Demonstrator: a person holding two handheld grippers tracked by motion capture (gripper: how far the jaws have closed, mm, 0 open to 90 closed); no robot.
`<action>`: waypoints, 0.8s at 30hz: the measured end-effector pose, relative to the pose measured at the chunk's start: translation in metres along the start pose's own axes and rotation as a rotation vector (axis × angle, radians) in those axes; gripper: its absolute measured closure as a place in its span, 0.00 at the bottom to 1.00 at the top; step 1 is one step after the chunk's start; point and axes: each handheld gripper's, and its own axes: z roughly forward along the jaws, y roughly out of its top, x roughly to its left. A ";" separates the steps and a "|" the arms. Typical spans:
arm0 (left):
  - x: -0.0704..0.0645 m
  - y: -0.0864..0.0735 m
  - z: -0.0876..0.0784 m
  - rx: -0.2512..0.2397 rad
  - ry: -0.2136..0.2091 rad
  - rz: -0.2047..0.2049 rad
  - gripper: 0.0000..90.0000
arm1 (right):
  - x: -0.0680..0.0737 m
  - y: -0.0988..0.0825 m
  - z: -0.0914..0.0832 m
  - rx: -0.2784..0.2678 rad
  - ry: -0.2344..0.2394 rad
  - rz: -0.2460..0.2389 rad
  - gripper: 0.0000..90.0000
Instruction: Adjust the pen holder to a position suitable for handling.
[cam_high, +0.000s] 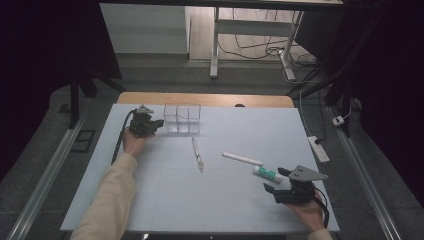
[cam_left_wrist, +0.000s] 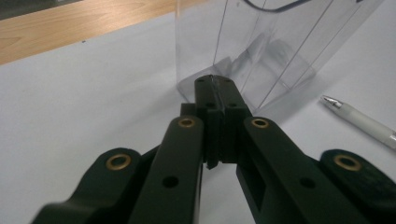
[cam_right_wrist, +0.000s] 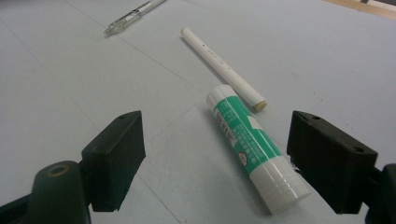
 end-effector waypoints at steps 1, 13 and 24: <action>0.000 0.000 0.002 0.002 0.008 0.001 0.99 | 0.000 0.000 0.000 0.000 -0.001 0.000 0.21; 0.004 0.000 0.009 -0.002 -0.004 -0.023 0.99 | -0.001 0.000 0.000 0.003 -0.004 -0.001 0.21; -0.003 0.004 0.011 0.022 0.007 0.012 0.99 | -0.001 0.001 -0.002 -0.015 -0.004 0.004 0.21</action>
